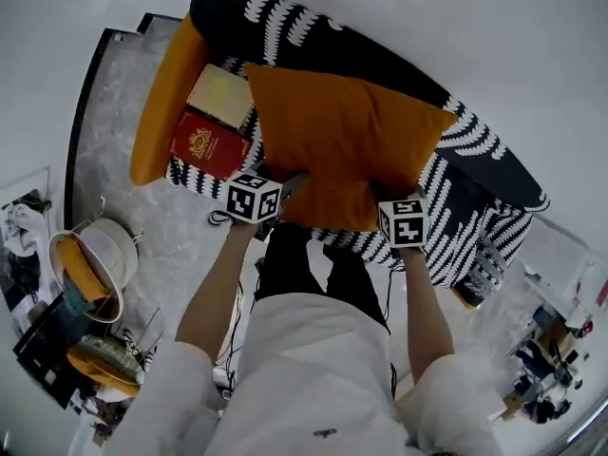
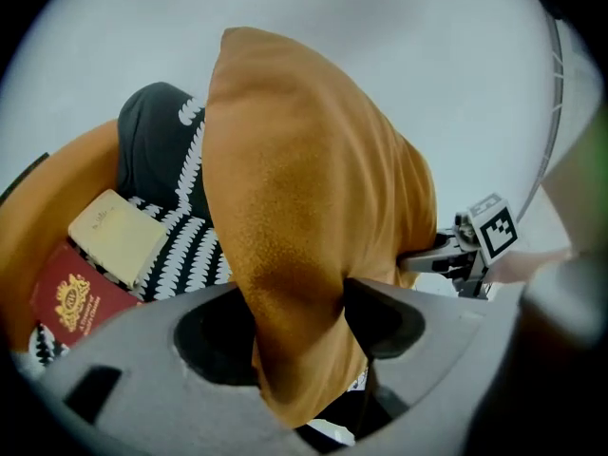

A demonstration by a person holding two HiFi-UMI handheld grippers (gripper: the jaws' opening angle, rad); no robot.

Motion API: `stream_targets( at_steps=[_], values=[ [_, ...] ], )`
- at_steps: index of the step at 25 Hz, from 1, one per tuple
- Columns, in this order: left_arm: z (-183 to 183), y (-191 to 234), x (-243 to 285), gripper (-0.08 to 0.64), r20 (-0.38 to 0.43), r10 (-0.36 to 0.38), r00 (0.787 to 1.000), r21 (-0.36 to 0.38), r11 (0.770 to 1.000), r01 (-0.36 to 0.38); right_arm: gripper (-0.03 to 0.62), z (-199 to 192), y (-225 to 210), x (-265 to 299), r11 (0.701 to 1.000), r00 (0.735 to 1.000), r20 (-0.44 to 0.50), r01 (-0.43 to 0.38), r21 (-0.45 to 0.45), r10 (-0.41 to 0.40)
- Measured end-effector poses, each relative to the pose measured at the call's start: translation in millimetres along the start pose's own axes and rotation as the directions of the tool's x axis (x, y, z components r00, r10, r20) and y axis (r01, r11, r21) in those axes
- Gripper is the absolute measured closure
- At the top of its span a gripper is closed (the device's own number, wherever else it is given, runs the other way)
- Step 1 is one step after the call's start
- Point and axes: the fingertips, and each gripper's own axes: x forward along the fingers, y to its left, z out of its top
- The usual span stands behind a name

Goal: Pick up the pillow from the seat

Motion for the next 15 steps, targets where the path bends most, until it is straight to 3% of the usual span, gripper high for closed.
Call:
stream_targets(
  at_steps=[8,15],
  values=[
    [33,-32,-75,0.295,0.064,-0.042,0.997,0.094,0.995,0.036,0.370,16,38,-73,0.996,0.981,0.192,-0.007,0.093,-0.011],
    [44,-88,-88,0.297,0.049,-0.108,0.993,0.210,0.973,0.095,0.371,-7,28,-131,0.984,0.964,0.250,0.047,0.171,-0.090]
  ],
)
